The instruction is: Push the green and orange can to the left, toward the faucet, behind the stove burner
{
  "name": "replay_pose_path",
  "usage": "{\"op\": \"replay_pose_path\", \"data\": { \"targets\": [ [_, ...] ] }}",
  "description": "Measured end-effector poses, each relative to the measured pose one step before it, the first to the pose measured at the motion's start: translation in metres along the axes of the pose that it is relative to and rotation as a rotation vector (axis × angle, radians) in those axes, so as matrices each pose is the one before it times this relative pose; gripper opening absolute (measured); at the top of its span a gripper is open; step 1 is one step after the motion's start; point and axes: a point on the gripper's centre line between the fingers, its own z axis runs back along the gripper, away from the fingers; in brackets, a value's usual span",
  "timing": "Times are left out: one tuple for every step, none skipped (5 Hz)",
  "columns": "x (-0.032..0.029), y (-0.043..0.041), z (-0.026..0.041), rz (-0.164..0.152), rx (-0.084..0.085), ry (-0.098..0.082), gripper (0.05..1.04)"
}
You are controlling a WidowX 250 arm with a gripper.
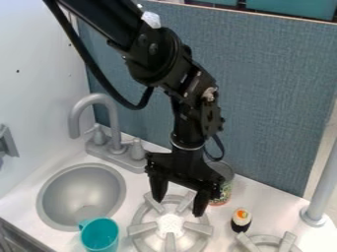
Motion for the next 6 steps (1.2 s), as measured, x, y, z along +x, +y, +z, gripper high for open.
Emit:
{"op": "replay_pose_path", "data": {
  "targets": [
    [-0.00400,0.00047,-0.00781,-0.0016,0.0079,0.0282,1.001],
    [0.02386,-0.01845,-0.00340,-0.0334,-0.0539,0.0063,1.001],
    [0.02330,-0.01379,-0.00913,-0.0698,-0.0420,-0.0166,1.001],
    [0.02343,-0.01636,-0.01010,-0.0537,-0.0305,-0.0291,1.001],
    [0.02272,-0.02400,-0.00861,-0.0666,-0.0354,-0.0203,1.001],
    [0.01750,-0.01039,-0.01426,-0.0514,-0.0427,0.0025,1.001]
  ]
}}
